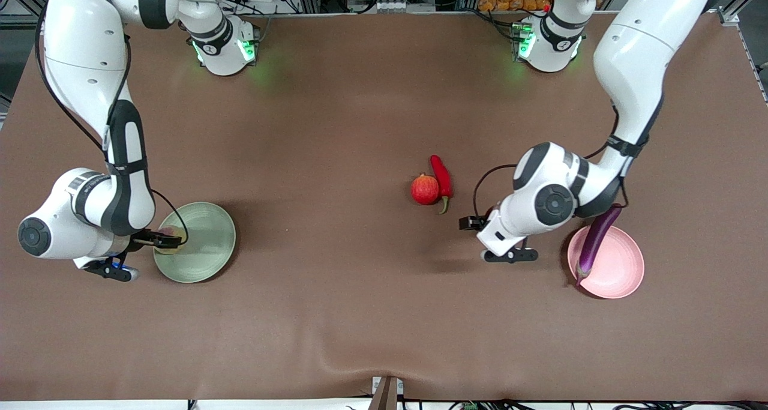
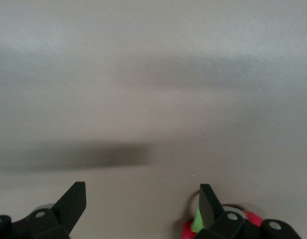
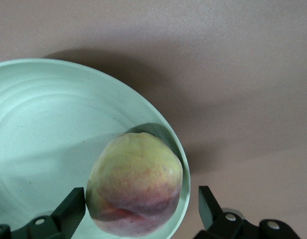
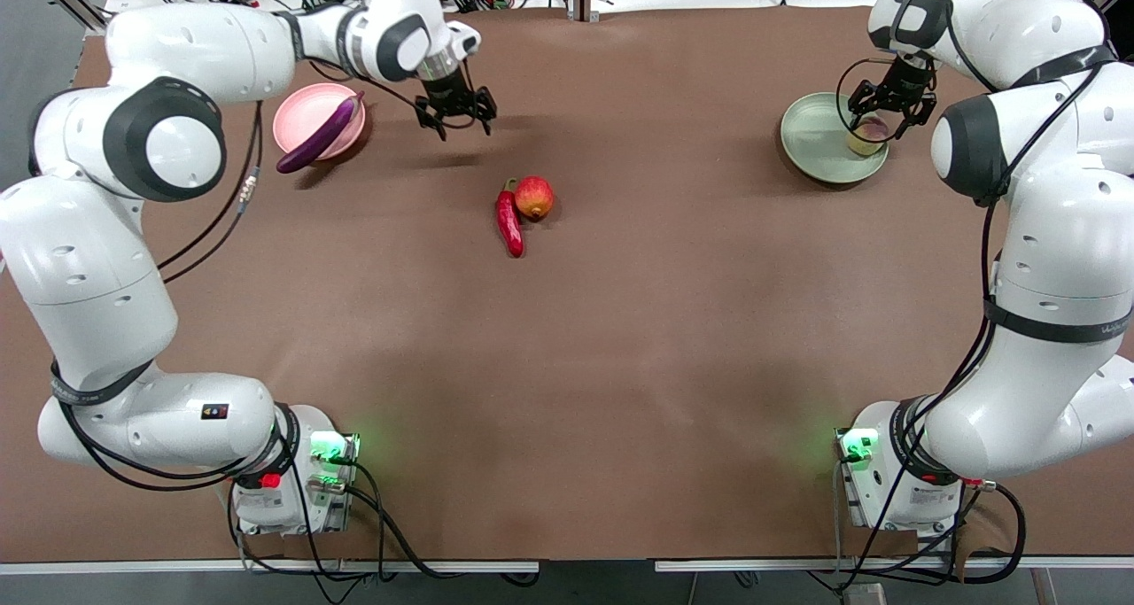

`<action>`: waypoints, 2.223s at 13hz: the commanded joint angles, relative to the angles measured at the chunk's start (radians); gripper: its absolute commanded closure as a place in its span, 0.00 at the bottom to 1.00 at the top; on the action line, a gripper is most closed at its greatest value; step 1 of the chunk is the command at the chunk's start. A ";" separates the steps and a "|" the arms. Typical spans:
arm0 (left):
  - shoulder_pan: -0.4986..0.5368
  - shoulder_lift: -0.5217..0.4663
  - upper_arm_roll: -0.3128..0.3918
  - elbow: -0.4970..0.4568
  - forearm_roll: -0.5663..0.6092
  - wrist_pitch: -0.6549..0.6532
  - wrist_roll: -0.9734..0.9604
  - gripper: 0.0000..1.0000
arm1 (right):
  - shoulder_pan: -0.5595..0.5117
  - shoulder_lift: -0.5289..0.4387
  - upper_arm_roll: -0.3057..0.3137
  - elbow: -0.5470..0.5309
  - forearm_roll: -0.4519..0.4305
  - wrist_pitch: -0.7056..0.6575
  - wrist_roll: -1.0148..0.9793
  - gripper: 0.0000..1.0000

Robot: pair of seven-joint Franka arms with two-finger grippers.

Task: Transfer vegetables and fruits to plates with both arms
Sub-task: 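Reach the left gripper to the chili while the right gripper releases the peach, then grasp the red chili with the left gripper while the right gripper reaches the apple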

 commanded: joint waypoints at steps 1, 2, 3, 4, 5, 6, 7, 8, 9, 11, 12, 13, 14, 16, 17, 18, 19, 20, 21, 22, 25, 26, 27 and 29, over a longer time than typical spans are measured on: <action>-0.058 0.003 0.012 -0.012 0.002 0.031 -0.067 0.00 | -0.013 -0.026 0.010 -0.002 0.018 -0.055 -0.018 0.00; -0.063 0.006 0.012 -0.012 0.011 0.034 -0.080 0.02 | -0.016 -0.035 0.009 0.001 0.028 -0.077 -0.006 0.00; -0.066 0.007 0.012 -0.015 0.026 0.034 -0.087 0.07 | -0.023 -0.046 0.009 0.001 0.059 -0.104 0.023 0.00; -0.080 0.007 0.012 -0.026 0.031 0.036 -0.088 0.11 | -0.026 -0.053 0.006 0.012 0.088 -0.138 0.047 0.00; -0.086 0.010 0.012 -0.029 0.031 0.039 -0.090 0.17 | -0.026 -0.060 0.004 0.030 0.096 -0.173 0.072 0.00; -0.086 0.020 0.012 -0.029 0.037 0.042 -0.090 0.20 | -0.025 -0.069 0.004 0.050 0.096 -0.208 0.115 0.00; -0.091 0.027 0.012 -0.034 0.058 0.059 -0.093 0.23 | -0.019 -0.081 0.004 0.068 0.096 -0.248 0.177 0.00; -0.101 0.033 0.012 -0.037 0.065 0.068 -0.107 0.26 | -0.013 -0.098 0.009 0.081 0.097 -0.290 0.243 0.00; -0.114 0.038 0.013 -0.037 0.066 0.074 -0.134 0.27 | 0.000 -0.116 0.013 0.088 0.099 -0.322 0.309 0.00; -0.127 0.043 0.013 -0.037 0.066 0.076 -0.153 0.33 | 0.059 -0.129 0.013 0.093 0.099 -0.344 0.423 0.00; -0.129 0.043 0.018 -0.037 0.068 0.076 -0.156 0.39 | 0.079 -0.133 0.013 0.091 0.099 -0.345 0.461 0.00; -0.129 0.046 0.018 -0.038 0.068 0.076 -0.156 0.40 | 0.101 -0.133 0.013 0.091 0.099 -0.345 0.494 0.00; -0.129 0.050 0.018 -0.041 0.068 0.076 -0.156 0.45 | 0.109 -0.133 0.013 0.091 0.099 -0.345 0.512 0.00; -0.129 0.055 0.019 -0.043 0.068 0.076 -0.156 0.50 | 0.139 -0.133 0.016 0.087 0.100 -0.345 0.549 0.00; -0.131 0.058 0.019 -0.043 0.068 0.076 -0.156 0.50 | 0.151 -0.133 0.018 0.085 0.108 -0.345 0.566 0.00; -0.131 0.063 0.019 -0.043 0.068 0.076 -0.156 0.53 | 0.170 -0.133 0.016 0.084 0.113 -0.342 0.581 0.00; -0.131 0.067 0.019 -0.043 0.068 0.074 -0.157 0.54 | 0.178 -0.133 0.016 0.084 0.113 -0.341 0.598 0.00; -0.137 0.069 0.019 -0.041 0.066 0.076 -0.157 0.55 | 0.185 -0.133 0.016 0.084 0.113 -0.339 0.612 0.00; -0.140 0.070 0.019 -0.040 0.066 0.076 -0.157 0.57 | 0.187 -0.132 0.016 0.082 0.113 -0.339 0.617 0.00; -0.143 0.070 0.019 -0.038 0.066 0.076 -0.157 0.62 | 0.191 -0.132 0.016 0.081 0.114 -0.339 0.617 0.00; -0.147 0.076 0.019 -0.037 0.066 0.076 -0.157 0.99 | 0.214 -0.132 0.016 0.081 0.114 -0.336 0.665 0.00; -0.151 0.076 0.019 -0.035 0.066 0.076 -0.157 1.00 | 0.231 -0.130 0.018 0.081 0.116 -0.333 0.695 0.00; -0.151 0.076 0.019 -0.034 0.066 0.076 -0.157 1.00 | 0.254 -0.129 0.016 0.082 0.120 -0.330 0.728 0.00; -0.148 0.072 0.019 -0.031 0.066 0.074 -0.153 1.00 | 0.297 -0.130 0.018 0.093 0.143 -0.325 0.800 0.00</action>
